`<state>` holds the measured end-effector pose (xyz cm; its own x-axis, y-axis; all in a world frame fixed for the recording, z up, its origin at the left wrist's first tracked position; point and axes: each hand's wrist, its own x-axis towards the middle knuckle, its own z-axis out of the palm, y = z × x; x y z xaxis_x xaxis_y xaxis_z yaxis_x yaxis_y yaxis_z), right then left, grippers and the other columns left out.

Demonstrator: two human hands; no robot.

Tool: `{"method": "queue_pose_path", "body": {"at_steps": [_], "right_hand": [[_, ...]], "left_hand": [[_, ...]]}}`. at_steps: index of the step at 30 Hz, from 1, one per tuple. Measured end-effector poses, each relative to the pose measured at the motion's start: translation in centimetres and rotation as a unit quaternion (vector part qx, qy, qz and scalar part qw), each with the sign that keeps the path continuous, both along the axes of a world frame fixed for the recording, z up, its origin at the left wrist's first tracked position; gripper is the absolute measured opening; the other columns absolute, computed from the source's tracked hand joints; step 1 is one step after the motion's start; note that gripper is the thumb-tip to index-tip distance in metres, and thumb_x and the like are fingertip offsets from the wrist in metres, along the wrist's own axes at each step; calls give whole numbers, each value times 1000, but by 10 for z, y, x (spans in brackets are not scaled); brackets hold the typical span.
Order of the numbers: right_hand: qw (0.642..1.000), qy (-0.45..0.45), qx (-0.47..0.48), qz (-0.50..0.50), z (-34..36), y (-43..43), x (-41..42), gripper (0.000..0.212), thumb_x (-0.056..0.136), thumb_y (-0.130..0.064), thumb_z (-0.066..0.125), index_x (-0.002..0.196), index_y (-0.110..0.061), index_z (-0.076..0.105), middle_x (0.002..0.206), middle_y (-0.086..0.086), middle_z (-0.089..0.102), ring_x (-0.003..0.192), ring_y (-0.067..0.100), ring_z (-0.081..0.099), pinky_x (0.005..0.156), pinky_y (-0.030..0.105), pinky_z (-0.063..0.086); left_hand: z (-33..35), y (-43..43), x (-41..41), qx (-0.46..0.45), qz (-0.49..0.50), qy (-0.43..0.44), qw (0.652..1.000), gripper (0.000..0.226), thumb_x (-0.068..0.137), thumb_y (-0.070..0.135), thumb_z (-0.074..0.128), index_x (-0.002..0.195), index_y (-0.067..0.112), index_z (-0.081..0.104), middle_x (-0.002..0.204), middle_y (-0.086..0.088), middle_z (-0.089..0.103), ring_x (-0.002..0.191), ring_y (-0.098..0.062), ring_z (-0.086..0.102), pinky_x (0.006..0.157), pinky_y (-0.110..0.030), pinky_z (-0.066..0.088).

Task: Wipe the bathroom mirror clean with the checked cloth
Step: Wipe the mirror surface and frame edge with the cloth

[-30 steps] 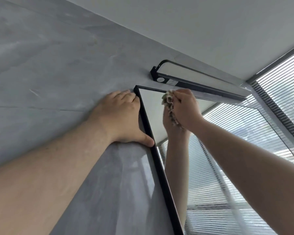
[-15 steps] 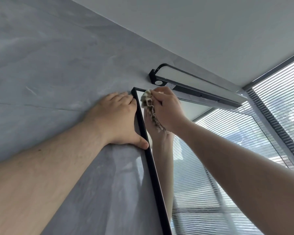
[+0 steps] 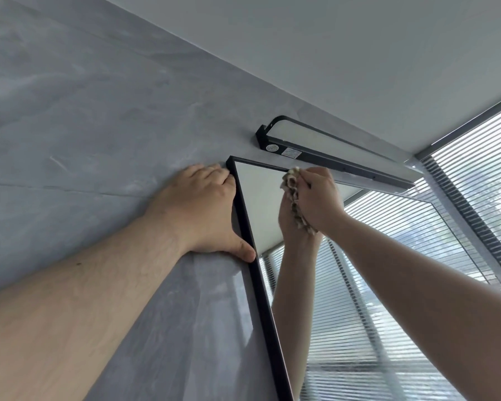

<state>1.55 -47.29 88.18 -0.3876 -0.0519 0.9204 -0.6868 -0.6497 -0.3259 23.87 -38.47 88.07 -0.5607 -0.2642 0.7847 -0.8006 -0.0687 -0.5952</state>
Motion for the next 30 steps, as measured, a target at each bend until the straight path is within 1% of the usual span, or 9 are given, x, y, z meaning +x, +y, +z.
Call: {"method": "queue_pose_path", "body": {"at_steps": [4, 7, 9, 12, 17, 19, 23, 26, 30], "right_hand": [[991, 117, -45, 36, -12, 27, 51, 36, 100, -19, 47, 132, -24, 63, 137, -11, 47, 116, 9, 44, 93, 22, 30], [981, 183, -60, -8, -16, 31, 63, 45, 98, -14, 42, 138, -27, 57, 142, -12, 44, 124, 13, 44, 94, 21, 32], [984, 168, -51, -14, -14, 27, 53, 46, 98, -13, 40, 139, -28, 56, 143, -12, 43, 126, 13, 43, 95, 23, 33], [995, 90, -22, -21, -9, 11, 24, 43, 101, -12, 40, 136, -28, 59, 141, -10, 46, 125, 12, 44, 91, 23, 32], [998, -48, 46, -7, -18, -33, -65, 39, 98, -10, 44, 131, -18, 64, 133, 4, 52, 122, 22, 49, 92, 26, 34], [991, -100, 84, 12, -33, -46, -94, 41, 94, -6, 45, 128, -16, 65, 130, 7, 53, 123, 26, 50, 98, 28, 37], [978, -192, 76, 14, -61, -77, -119, 44, 79, -23, 43, 108, -35, 74, 114, -7, 58, 115, 21, 56, 105, 38, 44], [981, -189, 47, 20, -63, -62, -98, 42, 85, -16, 46, 116, -25, 73, 110, -10, 54, 113, 13, 53, 105, 29, 40], [998, -64, 27, 12, -51, -22, -44, 41, 97, -10, 45, 132, -20, 63, 131, -3, 53, 124, 17, 48, 96, 23, 31]], "left_hand": [[-2, 2, -1, 5, 1, 5, 1000, 144, 44, 99, 46, 156, 12, 22, 164, -3, 21, 152, -19, 14, 123, -32, 6], [-3, 4, -1, 2, 3, 5, 1000, 141, 47, 98, 50, 156, 12, 21, 165, -3, 20, 152, -18, 12, 124, -31, 6], [-3, 5, -1, 7, 7, 4, 1000, 142, 47, 98, 46, 158, 13, 17, 166, -3, 16, 153, -18, 10, 124, -31, 4], [-4, 4, -1, 14, 11, 7, 1000, 145, 45, 99, 42, 158, 14, 13, 167, -2, 13, 153, -18, 10, 123, -31, 3], [-2, 2, -1, 1, 6, -2, 1000, 145, 38, 99, 36, 155, 14, 24, 162, 0, 25, 150, -18, 19, 123, -32, 9], [-1, 1, -1, -11, 5, -10, 1000, 143, 37, 100, 34, 151, 14, 32, 156, 0, 34, 147, -19, 26, 122, -33, 15], [0, 0, 0, -22, 8, -15, 1000, 145, 32, 102, 25, 147, 15, 37, 151, 0, 39, 143, -19, 31, 121, -33, 18], [-1, 0, -1, -22, 6, -13, 1000, 142, 35, 100, 32, 148, 14, 37, 152, 0, 39, 143, -19, 31, 120, -33, 18], [-2, 2, -2, -19, 7, -7, 1000, 141, 39, 100, 39, 151, 14, 33, 156, -1, 34, 146, -19, 26, 122, -33, 13]]}}
